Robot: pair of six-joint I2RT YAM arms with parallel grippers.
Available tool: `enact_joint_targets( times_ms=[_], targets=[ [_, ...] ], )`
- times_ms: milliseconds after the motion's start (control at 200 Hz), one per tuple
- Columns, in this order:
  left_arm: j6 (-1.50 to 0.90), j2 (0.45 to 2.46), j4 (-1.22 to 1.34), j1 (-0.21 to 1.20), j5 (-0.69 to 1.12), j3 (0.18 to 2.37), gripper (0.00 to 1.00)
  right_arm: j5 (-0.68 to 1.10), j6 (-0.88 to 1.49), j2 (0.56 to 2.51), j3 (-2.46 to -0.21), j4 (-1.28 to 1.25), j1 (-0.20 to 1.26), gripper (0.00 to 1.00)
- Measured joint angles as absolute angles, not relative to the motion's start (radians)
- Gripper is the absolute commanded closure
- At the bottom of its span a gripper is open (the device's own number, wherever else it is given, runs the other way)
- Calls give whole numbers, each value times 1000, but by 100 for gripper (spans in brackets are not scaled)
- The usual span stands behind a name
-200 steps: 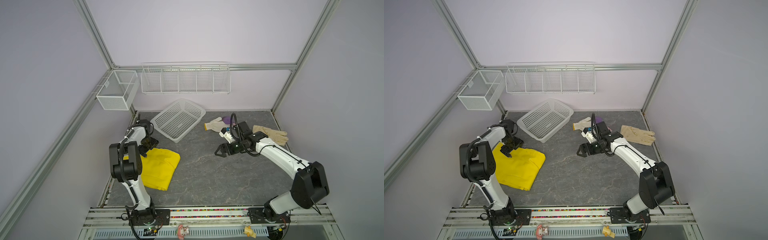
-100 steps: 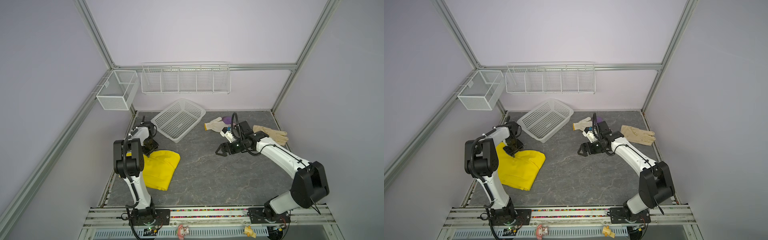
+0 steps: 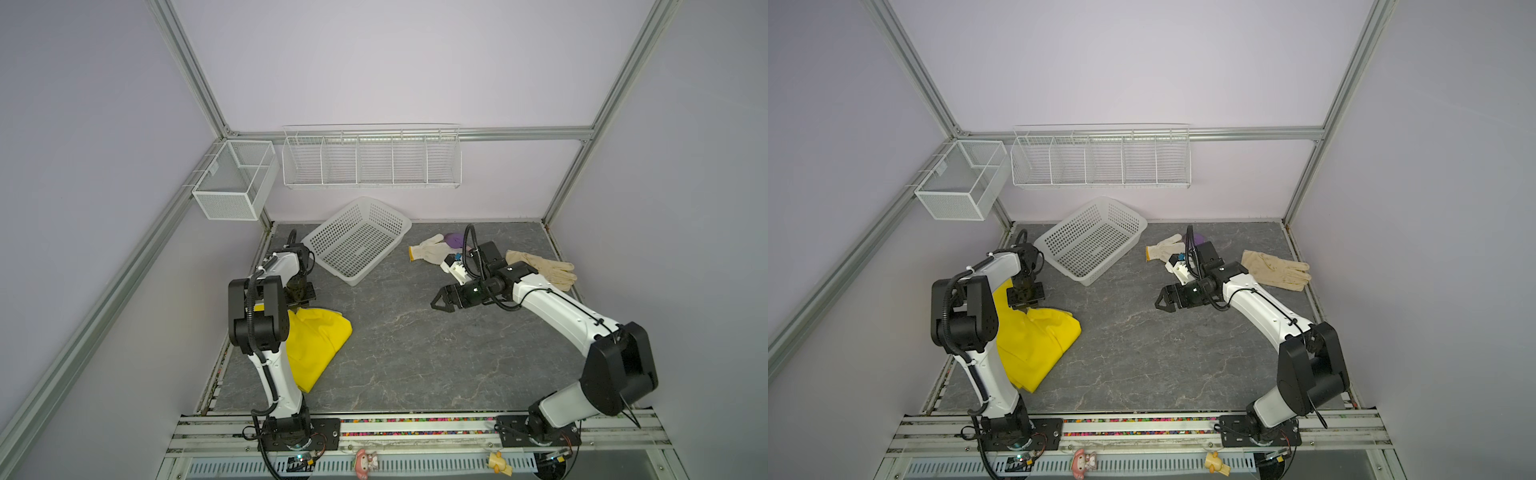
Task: Fold and stack the trousers
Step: Rotate the trousers at the middle-left of the table.
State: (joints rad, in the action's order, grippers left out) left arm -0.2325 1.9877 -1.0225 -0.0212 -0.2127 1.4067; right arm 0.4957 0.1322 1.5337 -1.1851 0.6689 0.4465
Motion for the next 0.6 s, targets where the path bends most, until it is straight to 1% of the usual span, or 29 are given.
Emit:
enact_joint_targets(
  times_ms=[170, 415, 600],
  targets=[
    [9, 1963, -1011, -22, -205, 1391, 91, 503, 147, 1534, -1185, 668, 447, 12],
    [364, 1856, -986, 11, -170, 1353, 89, 516, 159, 1534, -1185, 668, 447, 12],
    [575, 1831, -969, 21, -150, 1353, 89, 517, 167, 1534, -1185, 665, 447, 12]
  ],
)
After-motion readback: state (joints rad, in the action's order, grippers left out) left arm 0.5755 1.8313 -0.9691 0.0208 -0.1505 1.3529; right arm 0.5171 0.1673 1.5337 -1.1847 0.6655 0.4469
